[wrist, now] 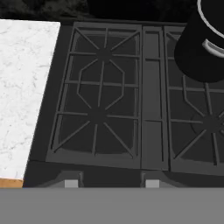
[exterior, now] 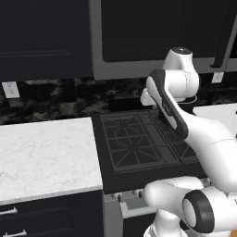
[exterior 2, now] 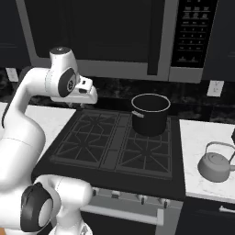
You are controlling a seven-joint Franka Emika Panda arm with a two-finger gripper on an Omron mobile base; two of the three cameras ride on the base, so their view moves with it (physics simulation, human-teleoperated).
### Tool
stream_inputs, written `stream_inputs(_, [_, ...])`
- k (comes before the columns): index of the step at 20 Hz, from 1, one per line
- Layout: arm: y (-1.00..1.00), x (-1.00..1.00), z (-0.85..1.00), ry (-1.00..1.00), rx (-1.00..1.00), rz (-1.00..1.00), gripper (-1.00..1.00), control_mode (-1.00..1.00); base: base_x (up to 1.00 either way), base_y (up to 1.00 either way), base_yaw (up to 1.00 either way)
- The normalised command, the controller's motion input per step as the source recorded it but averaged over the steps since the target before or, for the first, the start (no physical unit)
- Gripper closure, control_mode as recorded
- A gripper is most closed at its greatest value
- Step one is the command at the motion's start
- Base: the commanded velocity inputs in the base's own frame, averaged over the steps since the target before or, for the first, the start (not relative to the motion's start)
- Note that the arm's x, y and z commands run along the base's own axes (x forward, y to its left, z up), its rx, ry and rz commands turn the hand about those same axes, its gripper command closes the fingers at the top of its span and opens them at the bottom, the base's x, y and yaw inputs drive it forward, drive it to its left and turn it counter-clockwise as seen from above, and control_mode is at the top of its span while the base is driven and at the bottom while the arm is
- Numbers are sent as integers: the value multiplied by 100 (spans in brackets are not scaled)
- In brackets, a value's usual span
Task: Pick the kettle from the counter and place it on a stove burner. Then turn the burner on.
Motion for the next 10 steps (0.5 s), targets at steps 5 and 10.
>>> stream_inputs(5, [-6, -34, -11, 1, 0, -14, -100, -100, 0, 0, 0])
stream_inputs(10, [-81, -7, 0, 22, 0, -45, -100, -100, 0, 0, 0])
